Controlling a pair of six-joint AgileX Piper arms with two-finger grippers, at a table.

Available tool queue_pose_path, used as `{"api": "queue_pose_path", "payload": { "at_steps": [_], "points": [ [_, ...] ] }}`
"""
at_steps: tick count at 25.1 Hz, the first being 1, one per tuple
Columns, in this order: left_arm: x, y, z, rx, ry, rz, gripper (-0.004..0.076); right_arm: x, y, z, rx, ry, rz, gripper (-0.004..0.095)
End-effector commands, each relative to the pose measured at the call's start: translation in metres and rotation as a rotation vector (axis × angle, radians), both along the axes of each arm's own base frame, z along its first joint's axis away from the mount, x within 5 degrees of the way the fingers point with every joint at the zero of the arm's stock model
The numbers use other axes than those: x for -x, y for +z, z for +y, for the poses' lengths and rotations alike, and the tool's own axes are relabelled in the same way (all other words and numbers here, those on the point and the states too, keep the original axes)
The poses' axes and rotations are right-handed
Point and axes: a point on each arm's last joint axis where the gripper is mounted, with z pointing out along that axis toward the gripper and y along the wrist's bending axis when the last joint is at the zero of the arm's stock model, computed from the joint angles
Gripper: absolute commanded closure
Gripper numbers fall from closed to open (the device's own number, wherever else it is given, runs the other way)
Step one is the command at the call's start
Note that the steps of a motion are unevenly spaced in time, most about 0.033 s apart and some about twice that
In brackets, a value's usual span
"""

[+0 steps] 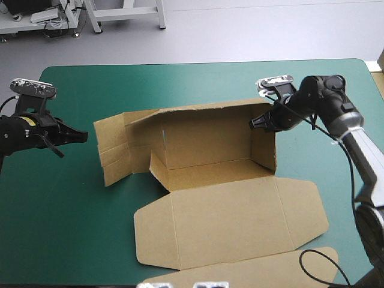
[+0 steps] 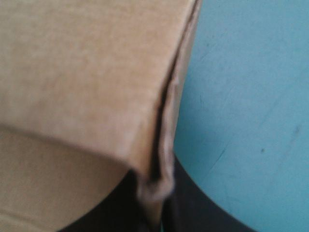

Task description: Fold the box

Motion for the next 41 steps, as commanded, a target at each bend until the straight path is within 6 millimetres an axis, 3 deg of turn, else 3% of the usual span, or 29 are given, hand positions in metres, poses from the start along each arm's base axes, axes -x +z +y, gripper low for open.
{"api": "queue_pose_path", "payload": {
  "at_steps": [1,3,4,7,13,16,21,24,27,29,33,36,41],
  "points": [
    [0.002,0.017,-0.001,0.034,0.017,-0.116,0.0720,-0.027,0.003,0.005,0.000,-0.010,0.030,0.0924],
    [0.002,0.018,-0.002,0.044,0.015,-0.119,0.0720,-0.040,0.000,0.008,0.010,0.009,0.060,0.0918],
    [0.002,0.018,-0.003,0.057,0.011,-0.119,0.0720,-0.052,-0.005,0.010,0.018,0.026,0.070,0.0872],
    [0.003,0.017,-0.003,0.061,0.010,-0.108,0.0720,-0.061,-0.005,0.014,-0.010,0.035,0.042,0.0719],
    [0.003,0.017,-0.003,0.063,0.009,-0.107,0.0720,-0.062,-0.002,0.018,-0.031,0.092,0.017,0.0191],
    [0.003,0.017,-0.003,0.060,0.007,-0.112,0.0720,-0.059,0.007,0.016,-0.030,0.074,0.022,0.0048],
    [0.002,0.018,-0.002,0.038,0.010,-0.129,0.0720,-0.030,0.057,0.011,-0.065,0.052,-0.091,0.0047],
    [0.002,0.018,-0.002,0.036,0.010,-0.125,0.0720,-0.027,0.060,0.008,-0.047,0.017,-0.097,0.0047],
    [0.003,0.016,-0.002,0.036,0.008,-0.099,0.0720,-0.038,0.029,0.012,-0.054,0.012,0.000,0.0084],
    [0.004,0.016,-0.002,0.036,0.008,-0.094,0.0720,-0.047,-0.003,0.014,-0.031,0.011,0.090,0.0109],
    [0.005,0.014,-0.002,0.035,0.007,-0.070,0.0720,-0.058,-0.034,0.015,-0.017,-0.021,0.176,0.0155],
    [0.006,0.014,-0.002,0.033,0.007,-0.064,0.0720,-0.061,-0.042,0.019,-0.050,-0.026,0.204,0.0287],
    [0.006,0.014,-0.002,0.035,0.009,-0.062,0.0720,-0.061,-0.042,0.019,-0.046,-0.009,0.195,0.0715]
  ]
}}
